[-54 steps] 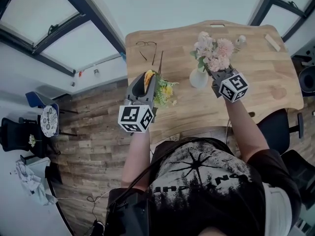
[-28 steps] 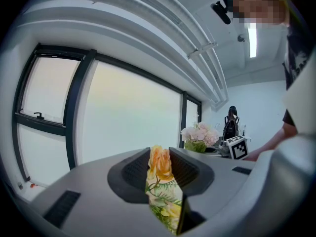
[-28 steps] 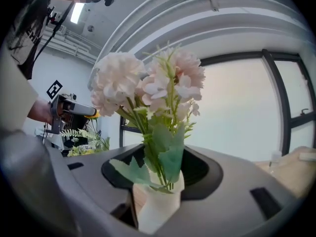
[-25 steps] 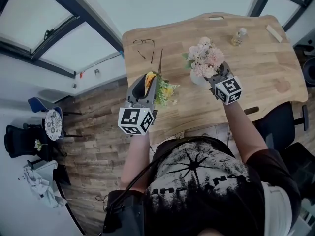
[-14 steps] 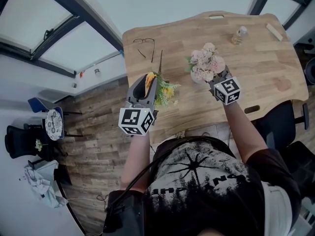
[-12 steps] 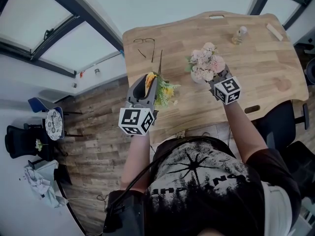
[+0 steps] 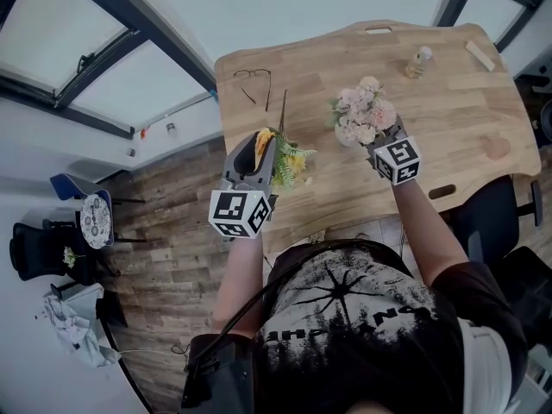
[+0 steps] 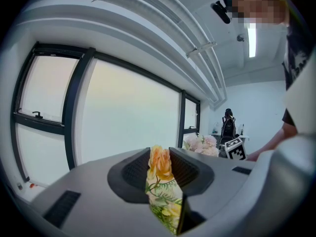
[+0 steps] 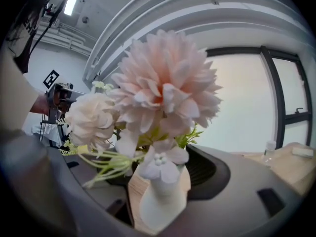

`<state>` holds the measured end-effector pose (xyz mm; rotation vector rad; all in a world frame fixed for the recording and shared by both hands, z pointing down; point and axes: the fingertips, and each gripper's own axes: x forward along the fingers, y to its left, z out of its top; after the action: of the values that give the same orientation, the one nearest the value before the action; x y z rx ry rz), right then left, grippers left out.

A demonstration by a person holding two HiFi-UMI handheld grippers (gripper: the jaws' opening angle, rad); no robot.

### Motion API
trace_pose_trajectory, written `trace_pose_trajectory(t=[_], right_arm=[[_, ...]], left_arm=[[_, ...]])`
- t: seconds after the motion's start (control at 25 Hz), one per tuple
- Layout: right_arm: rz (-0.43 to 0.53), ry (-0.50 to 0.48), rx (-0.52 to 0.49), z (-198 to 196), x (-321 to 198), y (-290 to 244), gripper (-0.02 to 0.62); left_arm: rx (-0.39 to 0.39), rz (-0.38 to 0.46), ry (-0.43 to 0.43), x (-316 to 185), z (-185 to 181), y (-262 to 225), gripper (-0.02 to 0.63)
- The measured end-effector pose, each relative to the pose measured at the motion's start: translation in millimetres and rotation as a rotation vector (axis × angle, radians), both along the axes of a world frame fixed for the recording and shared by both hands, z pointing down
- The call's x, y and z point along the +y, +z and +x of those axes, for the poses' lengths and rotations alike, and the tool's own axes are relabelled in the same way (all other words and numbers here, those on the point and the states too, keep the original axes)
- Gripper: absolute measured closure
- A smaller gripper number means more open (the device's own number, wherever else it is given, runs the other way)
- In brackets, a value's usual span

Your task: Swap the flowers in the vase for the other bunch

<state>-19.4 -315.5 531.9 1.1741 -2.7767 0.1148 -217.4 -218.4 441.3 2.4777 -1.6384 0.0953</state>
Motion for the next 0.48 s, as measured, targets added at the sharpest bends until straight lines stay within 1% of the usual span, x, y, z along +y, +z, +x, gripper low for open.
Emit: trace_pose_trajectory(t=[0.08, 0.32, 0.48], right_arm=[[-0.005, 0.005, 0.013, 0, -2, 2, 0.313], [-0.053, -0.005, 0.010, 0, 0, 13, 0.296], [-0.065, -0.006, 0.009, 2, 2, 16, 0.295]], left_arm=[[0.001, 0.000, 0.001, -1, 1, 0, 0.481], [0.001, -0.002, 0.000, -3, 2, 1, 0.481], [0.004, -0.003, -0.003, -2, 2, 1, 0.481]])
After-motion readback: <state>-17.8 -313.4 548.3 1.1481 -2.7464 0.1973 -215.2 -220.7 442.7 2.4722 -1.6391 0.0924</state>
